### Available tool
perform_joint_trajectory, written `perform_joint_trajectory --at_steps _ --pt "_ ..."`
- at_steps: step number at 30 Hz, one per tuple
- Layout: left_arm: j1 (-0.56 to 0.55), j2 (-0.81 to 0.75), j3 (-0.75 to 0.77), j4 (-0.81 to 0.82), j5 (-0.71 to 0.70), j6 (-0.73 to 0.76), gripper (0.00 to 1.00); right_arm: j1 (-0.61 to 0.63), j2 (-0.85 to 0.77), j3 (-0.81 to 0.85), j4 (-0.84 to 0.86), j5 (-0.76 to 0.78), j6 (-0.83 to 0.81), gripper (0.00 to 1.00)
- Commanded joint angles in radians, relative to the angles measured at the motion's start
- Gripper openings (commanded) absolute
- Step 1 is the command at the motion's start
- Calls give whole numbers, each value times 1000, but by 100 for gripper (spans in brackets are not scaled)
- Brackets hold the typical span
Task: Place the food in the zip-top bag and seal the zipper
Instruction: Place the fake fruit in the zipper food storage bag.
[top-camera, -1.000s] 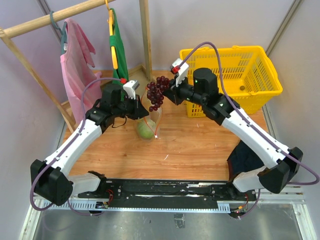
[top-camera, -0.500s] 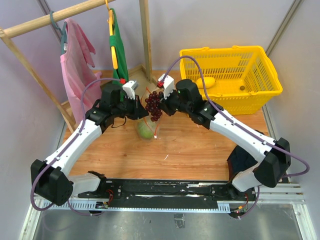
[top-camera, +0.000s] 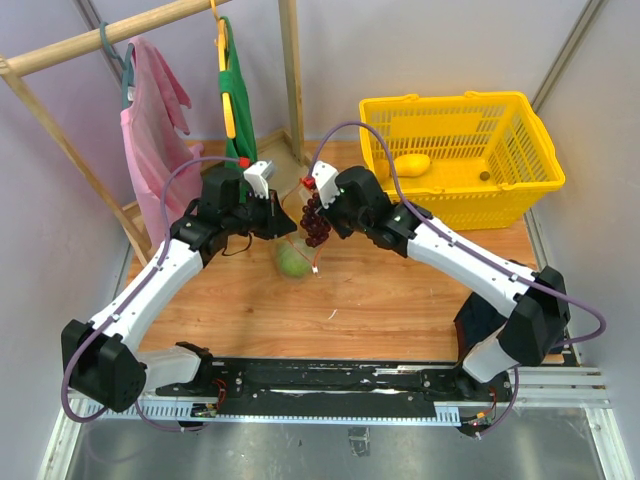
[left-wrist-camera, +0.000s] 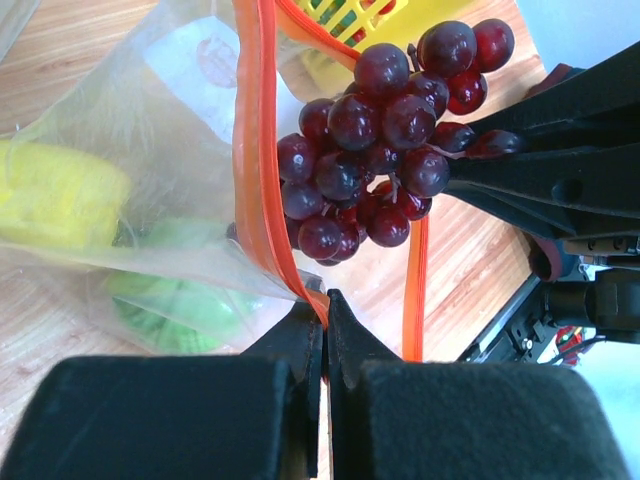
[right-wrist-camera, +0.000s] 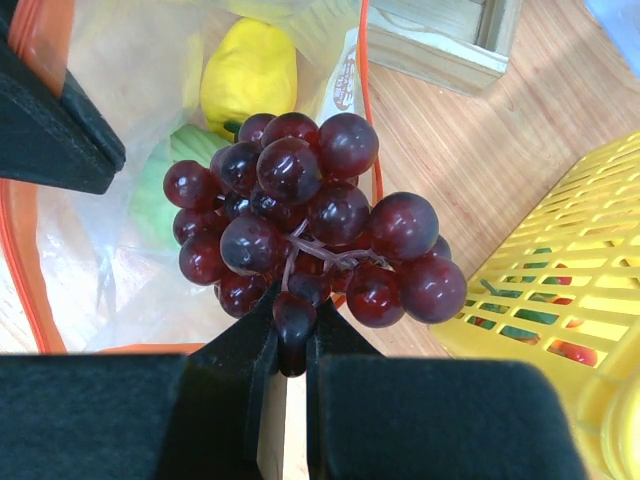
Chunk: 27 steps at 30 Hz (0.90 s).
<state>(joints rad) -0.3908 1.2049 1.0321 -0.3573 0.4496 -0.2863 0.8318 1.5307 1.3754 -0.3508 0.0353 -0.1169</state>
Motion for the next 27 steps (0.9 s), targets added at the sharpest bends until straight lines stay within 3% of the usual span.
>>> perform_joint_trajectory --at_steps 1,7,16,21,24,27 --pt "7 -28 -8 42 35 -2 0 20 5 51 0 -18 -48 1" --pt "7 -16 -8 41 61 -1 0 34 64 127 -26 -159 -70 1" --pt "6 -16 -10 43 86 2 0 40 145 170 -12 -188 -82 1" --pt "7 -13 -9 43 93 3 0 41 180 178 28 -182 -85 7" --pt "7 -11 -9 43 93 3 0 40 192 176 64 -151 -85 18" --pt "7 -10 -10 43 94 1 0 39 203 177 98 -147 -88 21"
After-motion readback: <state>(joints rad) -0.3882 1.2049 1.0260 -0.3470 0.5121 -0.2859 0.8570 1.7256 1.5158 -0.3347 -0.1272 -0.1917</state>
